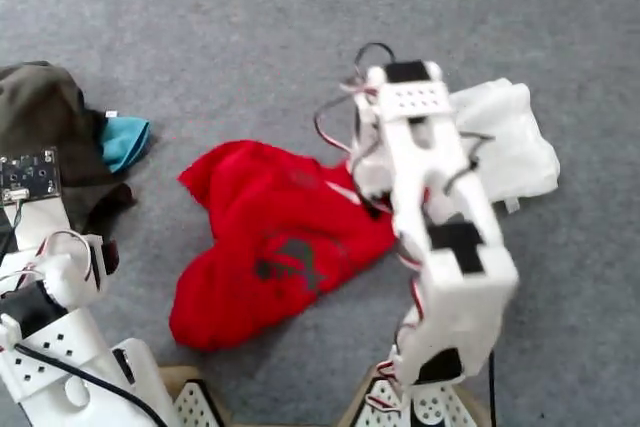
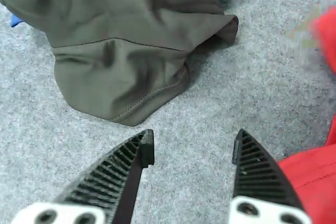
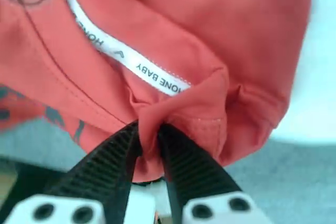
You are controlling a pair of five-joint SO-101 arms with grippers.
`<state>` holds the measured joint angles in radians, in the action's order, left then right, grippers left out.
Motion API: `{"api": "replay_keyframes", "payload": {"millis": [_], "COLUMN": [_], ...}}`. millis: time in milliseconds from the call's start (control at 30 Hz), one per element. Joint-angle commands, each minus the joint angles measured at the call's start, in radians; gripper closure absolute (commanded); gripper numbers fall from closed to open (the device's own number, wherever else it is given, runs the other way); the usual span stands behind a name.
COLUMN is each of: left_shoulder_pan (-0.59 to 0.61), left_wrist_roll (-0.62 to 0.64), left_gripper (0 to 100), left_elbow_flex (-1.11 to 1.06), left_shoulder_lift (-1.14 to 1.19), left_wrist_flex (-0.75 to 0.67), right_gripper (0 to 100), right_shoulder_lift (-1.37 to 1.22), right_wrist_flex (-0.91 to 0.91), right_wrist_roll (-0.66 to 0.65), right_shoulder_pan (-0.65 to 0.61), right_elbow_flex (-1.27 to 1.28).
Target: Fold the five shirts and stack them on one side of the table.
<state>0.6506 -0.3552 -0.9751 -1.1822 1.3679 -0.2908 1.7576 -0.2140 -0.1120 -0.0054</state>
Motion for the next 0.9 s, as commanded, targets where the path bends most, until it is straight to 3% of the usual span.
{"api": "replay_keyframes", "payload": {"millis": [0,133,367,567,633,867], "left_shoulder_pan": [0.005,0.007,0.001,0.005,0.005,-0.002], "left_wrist_roll": [0.011,0.020,0.068,0.068,0.069,0.087], "left_gripper": [74,74,74,74,74,74], "left_elbow_flex": [0.024,0.108,0.355,0.461,0.476,0.479], "left_shoulder_lift": [0.084,0.276,0.603,0.781,0.815,0.848], "left_wrist_flex": [-0.015,-0.011,-0.006,-0.006,-0.006,-0.014], "right_gripper": [98.5,98.4,97.3,72.7,68.6,68.5], "right_shoulder_lift": [0.199,0.332,0.533,0.690,0.727,0.602], "right_wrist_flex": [0.009,0.009,0.011,0.011,0.011,0.011], "right_wrist_roll": [-0.052,-0.147,-0.488,-0.660,-0.678,-0.631], "right_shoulder_pan": [0.049,0.084,0.083,0.084,0.083,0.023], "right_elbow_flex": [0.203,0.380,0.553,0.552,0.498,0.165]}}
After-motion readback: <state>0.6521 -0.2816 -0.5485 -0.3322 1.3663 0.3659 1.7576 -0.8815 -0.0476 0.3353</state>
